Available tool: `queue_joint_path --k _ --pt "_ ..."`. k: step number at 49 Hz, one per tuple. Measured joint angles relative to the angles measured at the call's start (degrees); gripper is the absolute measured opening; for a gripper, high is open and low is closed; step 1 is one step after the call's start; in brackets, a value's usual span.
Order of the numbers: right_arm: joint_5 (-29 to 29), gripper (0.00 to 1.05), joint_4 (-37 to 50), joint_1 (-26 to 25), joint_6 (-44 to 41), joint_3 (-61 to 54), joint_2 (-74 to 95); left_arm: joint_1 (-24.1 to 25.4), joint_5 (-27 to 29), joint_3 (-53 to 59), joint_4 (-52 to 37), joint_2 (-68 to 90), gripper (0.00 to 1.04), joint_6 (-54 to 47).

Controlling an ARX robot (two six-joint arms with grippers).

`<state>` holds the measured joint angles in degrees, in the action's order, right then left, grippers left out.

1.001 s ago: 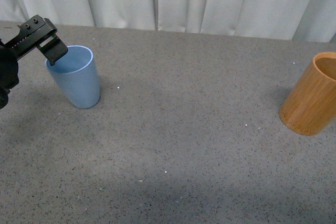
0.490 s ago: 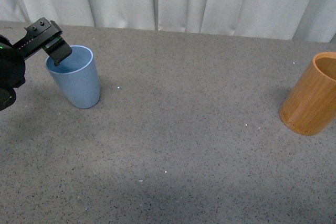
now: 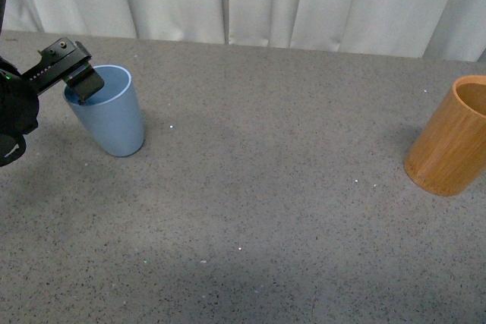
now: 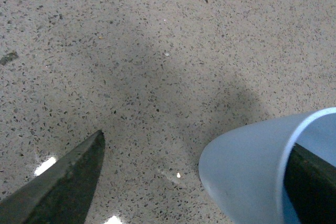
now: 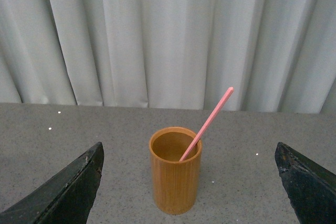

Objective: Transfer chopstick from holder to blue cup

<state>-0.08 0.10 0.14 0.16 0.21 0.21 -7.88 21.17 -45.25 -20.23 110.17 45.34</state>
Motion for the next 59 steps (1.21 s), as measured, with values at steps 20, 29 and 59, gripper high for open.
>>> queue_joint_path --k 20,29,59 --pt "0.0 0.95 0.0 0.0 0.0 0.0 0.0 -0.8 -2.2 0.0 -1.9 0.0 0.25 0.1" --pt "0.0 0.95 0.0 0.0 0.0 0.0 0.0 -1.2 -3.4 0.0 -2.1 0.0 0.04 0.5" --pt "0.0 0.95 0.0 0.0 0.0 0.0 0.0 -11.7 -12.2 2.5 -3.5 -7.3 0.04 1.4"
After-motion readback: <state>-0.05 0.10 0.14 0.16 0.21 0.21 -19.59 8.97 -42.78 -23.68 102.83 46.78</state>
